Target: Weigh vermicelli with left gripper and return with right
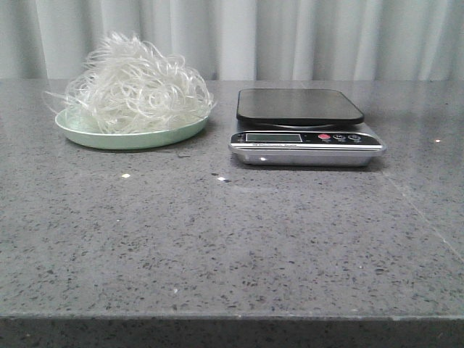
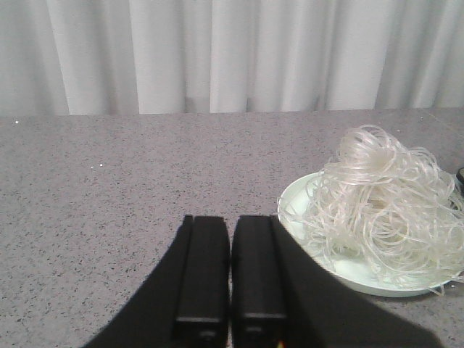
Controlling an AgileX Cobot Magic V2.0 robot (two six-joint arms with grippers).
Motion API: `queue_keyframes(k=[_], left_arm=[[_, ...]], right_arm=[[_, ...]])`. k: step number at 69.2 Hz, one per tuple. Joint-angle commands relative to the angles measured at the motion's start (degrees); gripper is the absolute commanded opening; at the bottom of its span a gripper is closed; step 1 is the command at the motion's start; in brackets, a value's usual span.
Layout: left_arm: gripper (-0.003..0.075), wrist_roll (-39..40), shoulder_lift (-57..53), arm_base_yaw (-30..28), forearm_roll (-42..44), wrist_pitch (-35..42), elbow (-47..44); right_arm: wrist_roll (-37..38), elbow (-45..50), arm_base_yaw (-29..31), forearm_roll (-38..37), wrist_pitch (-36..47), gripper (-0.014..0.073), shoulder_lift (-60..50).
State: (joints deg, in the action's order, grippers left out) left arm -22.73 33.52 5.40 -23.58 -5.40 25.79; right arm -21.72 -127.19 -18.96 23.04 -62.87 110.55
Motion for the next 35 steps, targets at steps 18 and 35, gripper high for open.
queue_keyframes(k=[18, 35], left_arm=[[0.0136, 0.3, -0.1, 0.5, -0.6, 3.6, 1.6], [0.0136, 0.3, -0.1, 0.5, -0.6, 3.6, 1.6]], right_arm=[[7.2, 5.6, 0.3, -12.4, 6.4, 0.0152, -7.8], [8.3, 27.3, 0.8, -12.4, 23.6, 0.0152, -17.6]])
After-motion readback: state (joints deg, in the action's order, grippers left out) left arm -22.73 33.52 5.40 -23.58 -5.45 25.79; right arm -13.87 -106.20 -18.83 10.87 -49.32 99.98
